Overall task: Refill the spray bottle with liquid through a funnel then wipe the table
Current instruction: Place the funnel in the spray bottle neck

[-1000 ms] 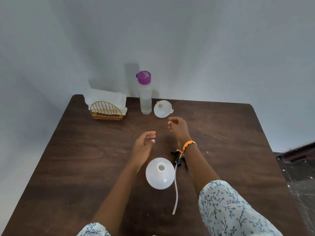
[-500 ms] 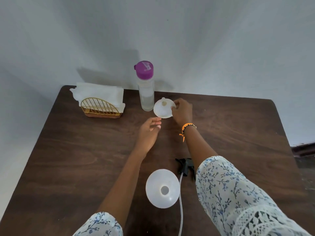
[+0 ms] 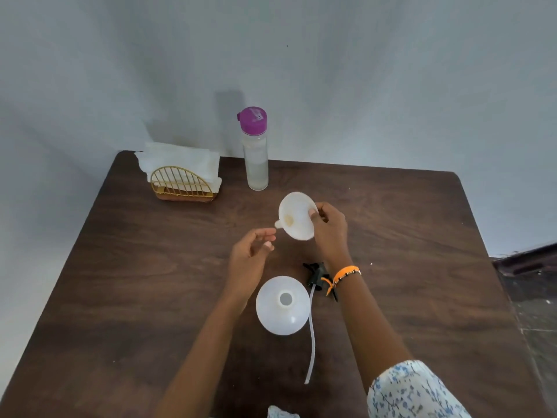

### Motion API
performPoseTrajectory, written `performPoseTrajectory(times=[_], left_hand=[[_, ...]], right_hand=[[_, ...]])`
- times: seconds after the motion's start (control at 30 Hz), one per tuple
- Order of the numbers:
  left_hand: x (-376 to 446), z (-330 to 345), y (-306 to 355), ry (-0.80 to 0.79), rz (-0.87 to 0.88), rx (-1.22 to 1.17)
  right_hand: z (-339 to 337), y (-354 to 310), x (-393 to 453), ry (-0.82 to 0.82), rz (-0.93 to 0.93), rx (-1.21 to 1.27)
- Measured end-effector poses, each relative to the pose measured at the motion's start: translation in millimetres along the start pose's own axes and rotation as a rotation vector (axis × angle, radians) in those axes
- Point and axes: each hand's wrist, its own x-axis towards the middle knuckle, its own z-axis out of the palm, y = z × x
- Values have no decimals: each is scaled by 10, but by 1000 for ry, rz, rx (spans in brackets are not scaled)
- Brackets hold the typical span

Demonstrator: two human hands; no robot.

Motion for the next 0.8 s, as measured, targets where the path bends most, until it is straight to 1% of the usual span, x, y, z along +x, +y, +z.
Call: performPoseTrajectory(times=[0.1, 0.2, 0.3, 0.47, 0.53, 0.63, 0.7, 0.8], left_hand=[[-273, -94, -47, -29, 79, -20], [-474, -209, -69, -96, 129, -39], [-608, -269, -72, -132, 137, -68], [-764, -242, -152, -155, 87, -94], [-812, -213, -176, -184, 79, -85], [-838, -163, -225, -214, 113, -10], [-854, -125, -255, -206, 138, 11], [-870, -63, -258, -164, 171, 50]], right_hand=[[-127, -96, -287, -6, 8, 121], [-250, -188, -498, -43, 6, 167], [-365, -271, -657, -93, -28, 176], [-556, -358, -876, -181, -81, 179], [-605, -354, -935, -206, -87, 164], [-631, -334, -992, -207, -69, 112], [-623, -336, -1033, -204, -65, 58], [-622, -373, -1081, -184, -122, -88]])
